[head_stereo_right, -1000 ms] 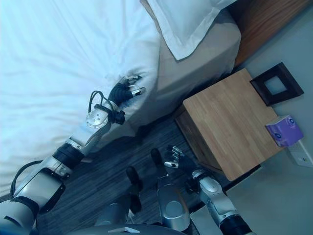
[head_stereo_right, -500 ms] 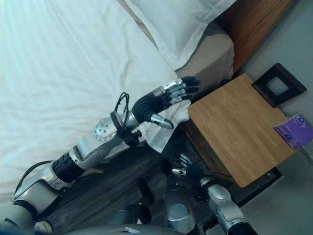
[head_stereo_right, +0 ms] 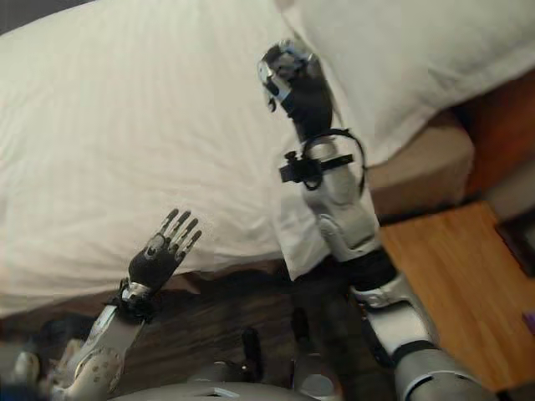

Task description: Making the bed.

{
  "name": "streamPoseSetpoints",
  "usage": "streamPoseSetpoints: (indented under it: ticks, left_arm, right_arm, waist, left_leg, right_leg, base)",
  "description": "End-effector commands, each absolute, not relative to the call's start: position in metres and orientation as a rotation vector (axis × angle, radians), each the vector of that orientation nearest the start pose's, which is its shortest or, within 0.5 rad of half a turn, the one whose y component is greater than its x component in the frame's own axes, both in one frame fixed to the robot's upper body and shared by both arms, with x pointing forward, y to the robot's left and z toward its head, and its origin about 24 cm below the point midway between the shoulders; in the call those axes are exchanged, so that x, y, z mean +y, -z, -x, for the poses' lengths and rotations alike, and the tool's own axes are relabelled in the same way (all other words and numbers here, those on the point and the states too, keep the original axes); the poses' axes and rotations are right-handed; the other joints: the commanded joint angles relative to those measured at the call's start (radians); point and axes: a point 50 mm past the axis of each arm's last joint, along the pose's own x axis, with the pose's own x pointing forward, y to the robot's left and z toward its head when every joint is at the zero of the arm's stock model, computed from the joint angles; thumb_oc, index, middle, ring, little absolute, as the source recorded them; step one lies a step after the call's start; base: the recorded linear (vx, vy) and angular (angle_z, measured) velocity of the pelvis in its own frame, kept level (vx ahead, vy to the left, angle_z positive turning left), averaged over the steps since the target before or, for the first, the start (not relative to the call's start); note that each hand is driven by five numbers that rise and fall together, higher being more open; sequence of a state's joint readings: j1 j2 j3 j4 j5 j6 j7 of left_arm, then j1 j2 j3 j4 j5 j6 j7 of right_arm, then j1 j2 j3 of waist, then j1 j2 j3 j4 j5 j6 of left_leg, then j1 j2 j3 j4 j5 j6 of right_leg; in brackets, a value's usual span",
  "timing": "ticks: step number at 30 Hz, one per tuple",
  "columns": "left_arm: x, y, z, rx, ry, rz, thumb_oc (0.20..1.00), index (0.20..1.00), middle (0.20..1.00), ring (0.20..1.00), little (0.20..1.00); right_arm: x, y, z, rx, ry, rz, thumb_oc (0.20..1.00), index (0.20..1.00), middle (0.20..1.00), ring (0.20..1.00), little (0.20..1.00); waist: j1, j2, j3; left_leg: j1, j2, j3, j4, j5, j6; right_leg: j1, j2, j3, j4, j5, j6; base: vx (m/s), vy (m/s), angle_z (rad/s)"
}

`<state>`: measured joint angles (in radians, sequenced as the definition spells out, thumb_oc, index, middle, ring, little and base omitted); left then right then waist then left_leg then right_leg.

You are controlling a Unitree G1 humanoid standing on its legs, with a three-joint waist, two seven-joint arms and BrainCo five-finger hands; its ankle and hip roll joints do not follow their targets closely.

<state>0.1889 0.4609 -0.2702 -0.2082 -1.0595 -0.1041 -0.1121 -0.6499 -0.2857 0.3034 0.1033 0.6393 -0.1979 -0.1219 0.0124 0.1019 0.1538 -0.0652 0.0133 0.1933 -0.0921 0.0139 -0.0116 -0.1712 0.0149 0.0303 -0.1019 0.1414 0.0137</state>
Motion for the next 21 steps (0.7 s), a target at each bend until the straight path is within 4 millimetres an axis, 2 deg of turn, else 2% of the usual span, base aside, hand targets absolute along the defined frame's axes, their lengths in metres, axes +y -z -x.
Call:
streamPoseSetpoints:
  ticks: [1, 3, 4, 7, 8, 13, 15, 16, 17, 18, 21]
  left_arm:
    - [0.152, -0.087, -0.234, -0.111, 0.411, 0.686, 1.0, 1.0, 1.0, 1.0, 1.0]
    - [0.152, -0.084, -0.235, -0.112, 0.386, 0.715, 1.0, 1.0, 1.0, 1.0, 1.0]
    - [0.15, -0.082, -0.236, -0.103, 0.383, 0.734, 1.0, 1.0, 1.0, 1.0, 1.0]
    - [0.148, -0.083, -0.236, -0.113, 0.394, 0.754, 1.0, 1.0, 1.0, 1.0, 1.0]
    - [0.148, -0.08, -0.236, -0.1, 0.392, 0.763, 1.0, 1.0, 1.0, 1.0, 1.0]
    - [0.145, -0.082, -0.238, -0.109, 0.41, 0.763, 1.0, 1.0, 1.0, 1.0, 1.0]
    - [0.141, -0.084, -0.239, -0.113, 0.43, 0.759, 1.0, 1.0, 1.0, 1.0, 1.0]
    - [0.137, -0.084, -0.239, -0.119, 0.443, 0.754, 1.0, 1.0, 1.0, 1.0, 1.0]
    - [0.135, -0.082, -0.24, -0.112, 0.445, 0.759, 1.0, 1.0, 1.0, 1.0, 1.0]
    - [0.132, -0.081, -0.24, -0.107, 0.449, 0.768, 1.0, 1.0, 1.0, 1.0, 1.0]
    - [0.128, -0.076, -0.237, -0.091, 0.454, 0.792, 1.0, 1.0, 1.0, 1.0, 1.0]
  right_arm:
    - [-0.123, -0.179, -0.335, -0.436, -0.283, -0.368, 0.2, 0.2, 0.2, 0.2, 0.2]
    - [-0.105, -0.166, -0.348, -0.33, -0.305, -0.402, 0.2, 0.2, 0.2, 0.2, 0.2]
    - [-0.103, -0.162, -0.355, -0.292, -0.294, -0.413, 0.2, 0.2, 0.2, 0.2, 0.2]
    - [-0.113, -0.167, -0.378, -0.237, -0.225, -0.368, 0.2, 0.2, 0.2, 0.2, 0.2]
    - [-0.117, -0.166, -0.392, -0.174, -0.184, -0.336, 0.2, 0.2, 0.2, 0.2, 0.2]
    - [-0.121, -0.166, -0.403, -0.128, -0.135, -0.327, 0.2, 0.2, 0.2, 0.2, 0.2]
    - [-0.133, -0.16, -0.407, -0.094, -0.083, -0.329, 0.2, 0.2, 0.2, 0.2, 0.2]
    - [-0.151, -0.145, -0.407, -0.046, -0.006, -0.348, 0.2, 0.2, 0.2, 0.2, 0.2]
    - [-0.16, -0.131, -0.406, -0.001, 0.033, -0.364, 0.2, 0.2, 0.2, 0.2, 0.2]
    - [-0.166, -0.12, -0.403, 0.031, 0.064, -0.383, 0.2, 0.2, 0.2, 0.2, 0.2]
    - [-0.176, -0.07, -0.385, 0.165, 0.124, -0.446, 0.2, 0.2, 0.2, 0.2, 0.2]
  waist:
    - [-0.068, 0.01, -0.016]
    - [-0.042, 0.016, -0.006]
    - [-0.036, 0.018, -0.004]
    - [-0.006, 0.05, 0.002]
    - [0.012, 0.078, 0.009]
    - [0.034, 0.108, 0.008]
    - [0.042, 0.125, 0.011]
    - [0.042, 0.141, 0.017]
    - [0.04, 0.144, 0.021]
    - [0.037, 0.147, 0.024]
    - [0.018, 0.156, 0.036]
  left_leg:
    - [0.003, 0.006, 0.002, 0.005, 0.049, -0.052]
    - [-0.01, 0.003, -0.01, 0.005, 0.057, -0.054]
    - [-0.017, 0.002, -0.011, 0.005, 0.059, -0.055]
    - [-0.04, -0.001, -0.022, 0.005, 0.072, -0.063]
    - [-0.068, -0.007, -0.027, 0.005, 0.082, -0.065]
    - [-0.112, -0.01, -0.024, 0.005, 0.095, -0.072]
    - [-0.131, -0.011, -0.023, 0.005, 0.1, -0.075]
    - [-0.14, -0.012, -0.018, 0.005, 0.104, -0.077]
    - [-0.137, -0.01, -0.016, 0.005, 0.104, -0.078]
    - [-0.134, -0.009, -0.014, 0.005, 0.104, -0.079]
    - [-0.117, -0.004, -0.01, 0.005, 0.101, -0.08]
  right_leg:
    - [0.031, -0.056, -0.012, 0.015, -0.067, 0.095]
    - [0.02, -0.059, -0.021, 0.015, -0.065, 0.093]
    - [0.012, -0.061, -0.023, 0.015, -0.063, 0.093]
    - [-0.005, -0.064, -0.038, 0.015, -0.062, 0.092]
    - [-0.037, -0.068, -0.038, 0.015, -0.056, 0.091]
    - [-0.085, -0.07, -0.036, 0.015, -0.049, 0.095]
    - [-0.104, -0.071, -0.031, 0.015, -0.046, 0.096]
    - [-0.115, -0.074, -0.028, 0.015, -0.046, 0.097]
    - [-0.113, -0.073, -0.026, 0.015, -0.048, 0.097]
    - [-0.11, -0.072, -0.026, 0.015, -0.049, 0.096]
    - [-0.093, -0.069, -0.027, 0.015, -0.057, 0.092]
  base:
    - [-0.04, -0.036, -0.06]
    - [-0.07, -0.043, -0.1]
    - [-0.08, -0.03, 0.07]
    - [-0.02, -0.031, 0.18]
    - [-0.04, -0.023, 0.18]
    - [-0.04, -0.026, -0.03]
    - [-0.02, -0.016, -0.04]
    - [0.0, 0.0, 0.0]
    - [0.0, 0.0, 0.0]
    - [0.0, 0.0, 0.0]
    - [0.05, -0.003, -0.09]
